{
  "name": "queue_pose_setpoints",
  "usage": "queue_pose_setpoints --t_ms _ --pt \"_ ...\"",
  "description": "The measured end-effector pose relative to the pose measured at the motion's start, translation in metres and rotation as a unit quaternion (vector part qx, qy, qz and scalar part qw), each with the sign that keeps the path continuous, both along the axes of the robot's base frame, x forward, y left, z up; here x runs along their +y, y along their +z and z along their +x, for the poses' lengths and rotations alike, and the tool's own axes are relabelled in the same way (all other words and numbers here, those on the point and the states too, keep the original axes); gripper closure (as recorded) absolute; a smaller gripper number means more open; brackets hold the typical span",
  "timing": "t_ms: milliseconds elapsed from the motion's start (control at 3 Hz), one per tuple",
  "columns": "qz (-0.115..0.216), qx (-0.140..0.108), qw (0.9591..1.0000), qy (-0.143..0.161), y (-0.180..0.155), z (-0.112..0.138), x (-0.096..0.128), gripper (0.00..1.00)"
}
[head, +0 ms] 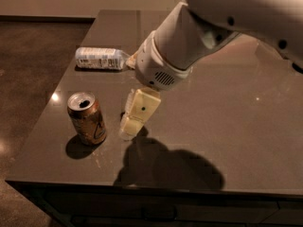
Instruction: Pick redbull can
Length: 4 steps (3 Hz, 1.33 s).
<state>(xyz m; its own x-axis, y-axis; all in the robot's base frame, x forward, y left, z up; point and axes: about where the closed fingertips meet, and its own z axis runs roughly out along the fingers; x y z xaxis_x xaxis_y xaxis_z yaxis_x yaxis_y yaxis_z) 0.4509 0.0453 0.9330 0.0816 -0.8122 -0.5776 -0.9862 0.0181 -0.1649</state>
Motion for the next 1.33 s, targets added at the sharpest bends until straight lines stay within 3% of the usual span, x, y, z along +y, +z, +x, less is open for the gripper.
queue_pose_setpoints --t_ms 1000,1333 --pt "0.016 0.035 0.9991 0.017 -0.032 0.0 0.063 0.0" --pt "0.021 0.036 0.9991 0.009 -0.029 0.01 0.051 0.0"
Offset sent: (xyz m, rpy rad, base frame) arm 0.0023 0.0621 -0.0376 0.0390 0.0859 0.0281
